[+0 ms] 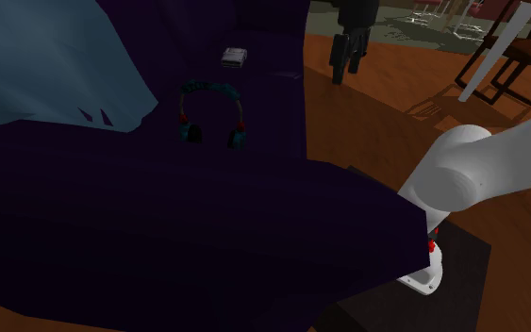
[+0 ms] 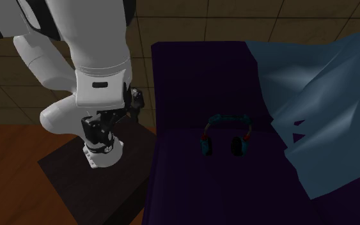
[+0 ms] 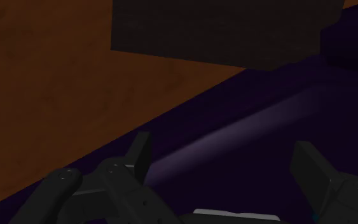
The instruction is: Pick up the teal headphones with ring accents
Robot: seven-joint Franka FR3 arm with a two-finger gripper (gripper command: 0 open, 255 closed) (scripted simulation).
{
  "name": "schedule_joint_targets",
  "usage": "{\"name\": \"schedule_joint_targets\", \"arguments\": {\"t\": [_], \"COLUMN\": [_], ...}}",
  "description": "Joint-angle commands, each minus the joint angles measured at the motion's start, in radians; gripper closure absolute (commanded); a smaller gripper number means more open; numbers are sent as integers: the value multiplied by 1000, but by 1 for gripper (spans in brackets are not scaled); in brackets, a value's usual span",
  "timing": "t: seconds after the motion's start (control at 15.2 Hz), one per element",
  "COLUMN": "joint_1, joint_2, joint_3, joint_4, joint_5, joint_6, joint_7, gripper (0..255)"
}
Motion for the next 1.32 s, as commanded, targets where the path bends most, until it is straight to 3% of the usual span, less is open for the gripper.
{"name": "schedule_joint_targets", "arguments": {"t": [0.0,0.59,1.25], "joint_1": [0,105,200], "joint_2": [0,229,469], "joint_3": [0,81,181], "joint_4": [0,142,355], "joint_5": [0,61,85], "joint_6": [0,149,250], "joint_7": [0,-64,-130], "gripper": [0,0,0]}}
